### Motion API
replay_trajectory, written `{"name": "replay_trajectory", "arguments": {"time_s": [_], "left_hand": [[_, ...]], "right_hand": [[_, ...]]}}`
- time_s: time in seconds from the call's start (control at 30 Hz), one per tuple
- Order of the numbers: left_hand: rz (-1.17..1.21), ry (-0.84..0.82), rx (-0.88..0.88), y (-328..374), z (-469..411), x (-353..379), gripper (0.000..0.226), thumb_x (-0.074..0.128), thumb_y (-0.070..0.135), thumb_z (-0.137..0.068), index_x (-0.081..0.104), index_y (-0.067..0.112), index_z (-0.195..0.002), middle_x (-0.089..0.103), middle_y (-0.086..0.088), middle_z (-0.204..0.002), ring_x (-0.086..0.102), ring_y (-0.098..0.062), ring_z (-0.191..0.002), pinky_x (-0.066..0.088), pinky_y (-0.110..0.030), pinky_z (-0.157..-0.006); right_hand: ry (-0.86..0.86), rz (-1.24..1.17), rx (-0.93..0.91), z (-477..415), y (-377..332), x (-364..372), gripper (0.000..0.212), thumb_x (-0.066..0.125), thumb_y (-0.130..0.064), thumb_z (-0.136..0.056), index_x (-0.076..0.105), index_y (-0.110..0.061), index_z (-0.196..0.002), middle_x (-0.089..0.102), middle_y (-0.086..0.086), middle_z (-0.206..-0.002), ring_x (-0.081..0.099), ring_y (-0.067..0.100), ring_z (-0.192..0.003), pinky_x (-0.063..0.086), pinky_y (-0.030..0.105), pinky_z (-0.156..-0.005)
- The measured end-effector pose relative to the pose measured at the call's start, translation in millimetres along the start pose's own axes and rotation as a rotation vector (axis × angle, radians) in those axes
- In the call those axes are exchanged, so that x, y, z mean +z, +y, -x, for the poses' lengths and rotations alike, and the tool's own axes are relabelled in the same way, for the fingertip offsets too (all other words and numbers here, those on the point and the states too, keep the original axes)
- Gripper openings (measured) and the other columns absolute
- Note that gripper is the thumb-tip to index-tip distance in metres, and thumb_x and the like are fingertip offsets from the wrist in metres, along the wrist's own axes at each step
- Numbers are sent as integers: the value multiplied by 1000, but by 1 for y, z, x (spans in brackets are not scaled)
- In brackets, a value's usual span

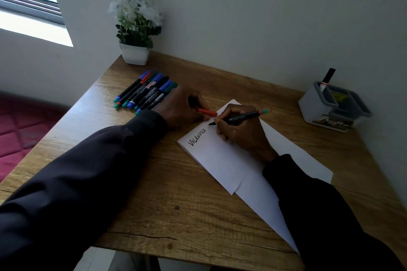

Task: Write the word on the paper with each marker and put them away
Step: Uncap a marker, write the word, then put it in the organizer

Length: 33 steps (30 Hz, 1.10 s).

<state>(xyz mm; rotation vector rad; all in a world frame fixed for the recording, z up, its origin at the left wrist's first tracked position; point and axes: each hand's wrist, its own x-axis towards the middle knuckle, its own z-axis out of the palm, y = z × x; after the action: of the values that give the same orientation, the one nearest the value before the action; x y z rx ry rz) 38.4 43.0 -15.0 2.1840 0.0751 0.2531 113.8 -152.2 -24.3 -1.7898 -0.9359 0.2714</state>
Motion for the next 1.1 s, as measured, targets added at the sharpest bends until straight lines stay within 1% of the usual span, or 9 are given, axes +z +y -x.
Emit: {"name": "replay_trajectory", "arguments": {"time_s": [0.1,0.27,0.43,0.53,0.63,0.77,0.9,1.0,1.1], "left_hand": [[-1,8,1,0,0,0,16,80,11,-78,71,13,-91,71,6,-90,67,3,-82,53,-10,-69],[-6,6,-8,-2,-1,1,16,79,9,-79,71,9,-93,71,7,-90,65,7,-82,50,-6,-67],[-5,-3,-17,-1,0,1,17,78,9,-80,70,9,-95,70,8,-90,64,10,-82,49,-5,-67],[3,0,-24,-1,0,1,17,78,12,-79,71,11,-95,70,7,-91,65,6,-83,51,-7,-67],[13,-4,-32,-1,-1,1,17,78,12,-79,71,12,-94,70,7,-92,66,4,-83,52,-8,-67],[7,0,-24,-1,-1,1,15,77,12,-80,71,13,-94,69,9,-89,66,4,-84,51,-7,-68],[-3,-2,-7,-2,-1,1,15,77,10,-80,70,10,-94,69,8,-88,65,8,-80,51,-7,-68],[3,-5,-8,-1,-1,1,15,78,9,-80,70,10,-94,68,9,-88,64,10,-78,49,-6,-66],[10,1,-21,-2,-1,1,16,78,9,-80,68,12,-93,69,7,-88,64,9,-77,49,-6,-66]], "right_hand": [[6,8,-7,-1,0,1,10,70,0,-93,68,8,-87,70,13,-70,65,9,-51,48,15,-47],[40,14,-7,-1,2,0,10,70,0,-92,68,8,-85,70,13,-67,64,14,-49,47,17,-45],[23,27,12,0,2,0,10,70,0,-92,69,8,-87,70,12,-69,65,9,-51,48,15,-46],[17,46,21,-1,1,-1,8,71,0,-90,70,3,-83,70,9,-68,65,10,-51,48,15,-47],[36,58,33,0,-1,-1,10,72,-1,-89,69,0,-79,70,8,-65,65,16,-49,48,18,-45],[64,-1,17,0,1,-1,11,70,-2,-92,67,3,-84,70,13,-67,66,24,-50,51,25,-43],[59,32,13,0,2,0,11,71,-5,-92,69,4,-86,71,11,-68,66,20,-51,50,23,-44],[64,59,14,0,1,0,10,72,-3,-89,69,2,-81,71,10,-67,65,19,-50,49,20,-45],[73,41,23,0,-2,-1,11,73,1,-86,67,4,-76,69,15,-64,63,23,-48,47,20,-43]]}}
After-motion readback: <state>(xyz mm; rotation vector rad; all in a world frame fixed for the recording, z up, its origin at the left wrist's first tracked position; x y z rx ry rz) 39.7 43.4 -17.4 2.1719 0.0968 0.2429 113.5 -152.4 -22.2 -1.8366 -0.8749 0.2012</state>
